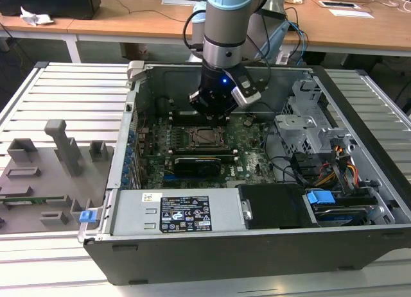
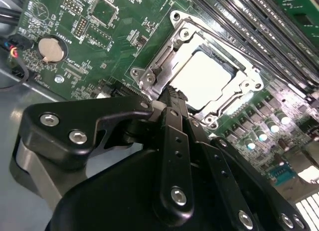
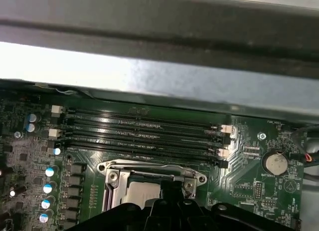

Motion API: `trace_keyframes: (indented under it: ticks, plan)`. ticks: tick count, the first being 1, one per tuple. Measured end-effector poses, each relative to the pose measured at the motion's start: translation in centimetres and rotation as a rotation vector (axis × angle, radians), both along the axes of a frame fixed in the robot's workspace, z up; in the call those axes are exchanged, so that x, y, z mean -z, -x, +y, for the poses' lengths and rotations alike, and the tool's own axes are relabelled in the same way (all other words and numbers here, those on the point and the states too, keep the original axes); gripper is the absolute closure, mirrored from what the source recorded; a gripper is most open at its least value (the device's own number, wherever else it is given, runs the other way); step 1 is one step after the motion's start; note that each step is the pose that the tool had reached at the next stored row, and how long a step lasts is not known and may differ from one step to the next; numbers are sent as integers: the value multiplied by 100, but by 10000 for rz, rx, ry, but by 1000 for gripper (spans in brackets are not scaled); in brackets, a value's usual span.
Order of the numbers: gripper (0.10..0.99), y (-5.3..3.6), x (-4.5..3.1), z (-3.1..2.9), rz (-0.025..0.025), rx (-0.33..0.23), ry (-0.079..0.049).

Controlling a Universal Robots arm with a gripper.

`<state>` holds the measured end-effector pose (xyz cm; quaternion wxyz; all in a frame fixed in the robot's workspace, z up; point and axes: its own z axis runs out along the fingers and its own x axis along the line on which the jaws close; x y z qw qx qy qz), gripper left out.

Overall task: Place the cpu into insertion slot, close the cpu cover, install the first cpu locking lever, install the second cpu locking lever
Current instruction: 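Install the second cpu locking lever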

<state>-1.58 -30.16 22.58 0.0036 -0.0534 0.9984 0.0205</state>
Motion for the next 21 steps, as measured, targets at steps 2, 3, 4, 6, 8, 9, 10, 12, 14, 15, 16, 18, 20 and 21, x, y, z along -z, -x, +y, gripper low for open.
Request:
trace_keyframes:
  ticks: [2,3,4,6,8,9,10,12,14,15,16,18,20,21]
  plan:
    - [980,0,-43,0,-1,0,-1]
    - [980,0,-79,0,-1,0,-2]
    - [980,0,-110,0,-1,0,-2]
    - [980,0,-192,0,0,0,-2]
    - [980,0,-298,0,-1,0,0]
    - [980,0,-332,0,2,-1,1]
    - [980,0,-346,0,5,-1,1]
    - [980,-1,-347,-13,12,-2,0]
    - [980,0,-346,-27,13,-1,-1]
    - [980,0,-346,-32,13,-1,0]
    - [980,0,-346,-35,13,-1,-1]
    - [980,0,-347,-42,13,-1,0]
    - [980,0,-347,-51,14,-1,0]
    - [980,0,-346,-58,13,0,0]
